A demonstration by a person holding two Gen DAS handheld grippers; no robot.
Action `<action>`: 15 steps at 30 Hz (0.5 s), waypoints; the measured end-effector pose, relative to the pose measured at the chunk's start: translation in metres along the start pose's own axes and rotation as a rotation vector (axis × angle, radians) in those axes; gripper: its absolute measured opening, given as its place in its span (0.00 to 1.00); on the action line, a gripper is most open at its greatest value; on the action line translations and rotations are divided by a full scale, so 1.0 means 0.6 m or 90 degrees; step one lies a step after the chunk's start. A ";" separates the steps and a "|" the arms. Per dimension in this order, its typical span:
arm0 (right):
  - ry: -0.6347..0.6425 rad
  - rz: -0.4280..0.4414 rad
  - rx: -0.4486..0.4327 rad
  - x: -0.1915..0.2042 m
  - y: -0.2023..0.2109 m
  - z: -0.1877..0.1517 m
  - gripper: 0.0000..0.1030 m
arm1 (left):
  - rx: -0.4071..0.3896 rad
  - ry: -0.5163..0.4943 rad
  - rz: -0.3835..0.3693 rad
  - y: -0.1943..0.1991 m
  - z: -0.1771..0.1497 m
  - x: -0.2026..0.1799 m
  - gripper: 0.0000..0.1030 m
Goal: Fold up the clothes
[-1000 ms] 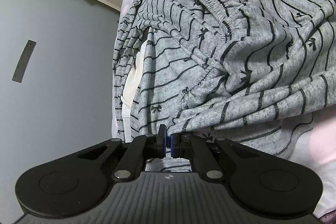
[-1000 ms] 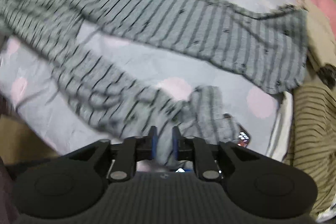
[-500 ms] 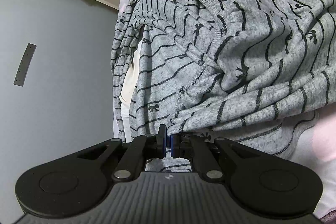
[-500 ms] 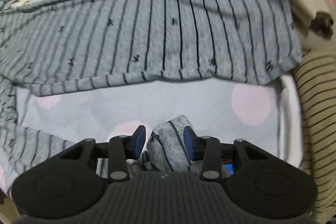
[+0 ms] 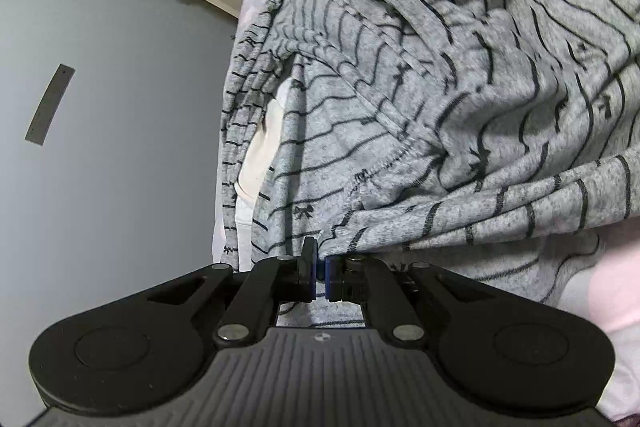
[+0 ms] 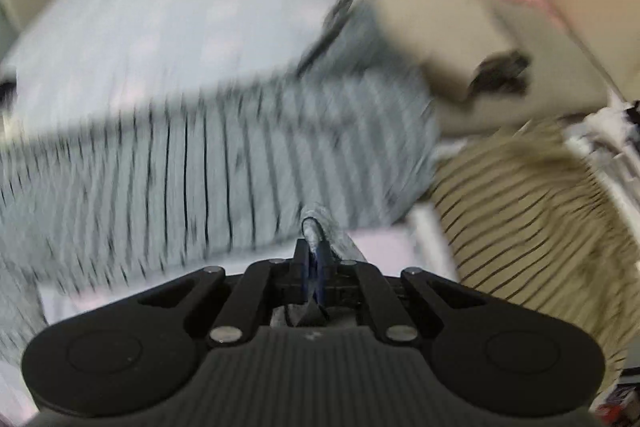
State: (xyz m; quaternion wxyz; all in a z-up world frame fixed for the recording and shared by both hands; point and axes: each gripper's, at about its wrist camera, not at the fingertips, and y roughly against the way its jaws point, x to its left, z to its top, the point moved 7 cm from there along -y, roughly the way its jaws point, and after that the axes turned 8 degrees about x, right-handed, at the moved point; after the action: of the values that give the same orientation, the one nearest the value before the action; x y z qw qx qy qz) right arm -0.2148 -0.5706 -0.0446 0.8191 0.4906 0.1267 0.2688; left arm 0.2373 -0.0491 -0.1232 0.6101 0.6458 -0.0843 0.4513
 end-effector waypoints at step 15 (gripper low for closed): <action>-0.050 -0.007 -0.164 -0.040 0.147 0.101 0.03 | -0.031 0.092 -0.030 0.030 0.015 0.035 0.02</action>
State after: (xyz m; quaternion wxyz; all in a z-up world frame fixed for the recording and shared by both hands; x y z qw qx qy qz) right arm -0.2337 -0.5957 0.0607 0.8811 0.3909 0.0613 0.2590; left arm 0.2420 -0.0517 -0.0948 0.6405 0.5981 -0.0359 0.4804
